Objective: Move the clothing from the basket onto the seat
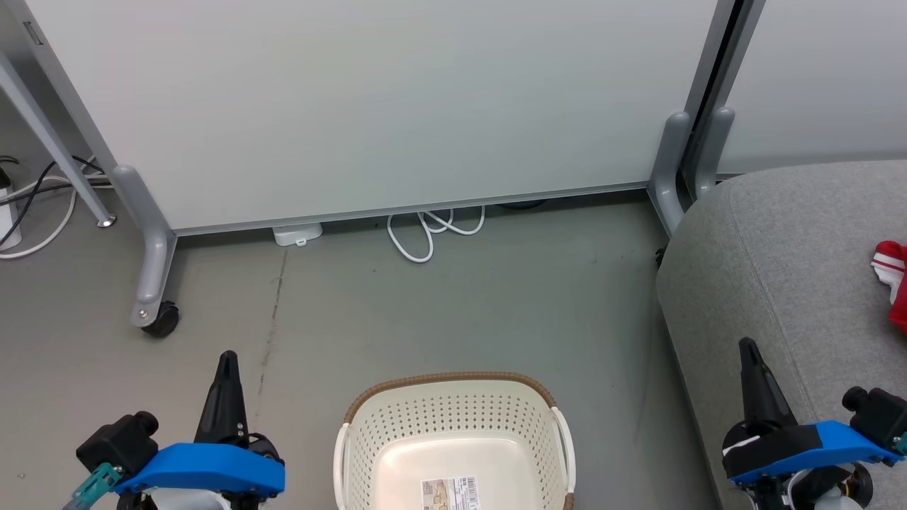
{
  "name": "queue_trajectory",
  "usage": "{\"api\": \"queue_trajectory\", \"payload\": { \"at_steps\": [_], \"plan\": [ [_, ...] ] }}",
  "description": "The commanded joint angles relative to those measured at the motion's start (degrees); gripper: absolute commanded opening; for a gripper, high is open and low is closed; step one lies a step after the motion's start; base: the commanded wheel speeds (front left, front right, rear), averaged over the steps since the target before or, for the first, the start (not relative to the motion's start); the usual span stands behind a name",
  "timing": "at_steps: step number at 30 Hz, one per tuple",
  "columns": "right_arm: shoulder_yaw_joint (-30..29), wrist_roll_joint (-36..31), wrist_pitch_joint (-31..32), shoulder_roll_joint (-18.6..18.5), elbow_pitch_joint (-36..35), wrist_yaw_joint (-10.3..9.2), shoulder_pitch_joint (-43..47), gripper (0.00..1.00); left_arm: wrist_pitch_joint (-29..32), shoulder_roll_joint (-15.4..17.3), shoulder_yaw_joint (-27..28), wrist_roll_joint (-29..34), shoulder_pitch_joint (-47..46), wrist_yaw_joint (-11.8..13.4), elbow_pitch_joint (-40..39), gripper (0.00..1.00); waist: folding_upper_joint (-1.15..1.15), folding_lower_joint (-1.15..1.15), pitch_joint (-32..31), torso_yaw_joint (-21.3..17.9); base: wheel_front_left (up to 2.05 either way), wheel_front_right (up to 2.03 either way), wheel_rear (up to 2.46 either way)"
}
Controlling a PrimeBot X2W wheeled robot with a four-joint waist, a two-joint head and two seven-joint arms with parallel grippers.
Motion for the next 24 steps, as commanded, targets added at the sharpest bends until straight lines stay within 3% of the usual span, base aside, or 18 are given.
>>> {"api": "queue_trajectory", "payload": {
  "at_steps": [1, 24],
  "plan": [
    [-0.22, 2.99, 0.63, -0.17, -1.15, 0.01, -0.53, 0.00, 0.59, 0.04, 0.74, -2.90, -1.98, -0.23, -1.06, 0.00, 0.00, 0.00, -0.02, -0.05, 0.00, 0.00, 0.00],
    [-0.72, 20.31, 4.95, -0.16, -2.28, 0.02, -0.54, 0.00, 4.90, 0.03, 2.76, -20.05, -2.59, -0.73, -1.36, 0.00, 0.00, 0.00, -0.16, -0.56, 0.00, 0.00, 0.00]
  ]
}}
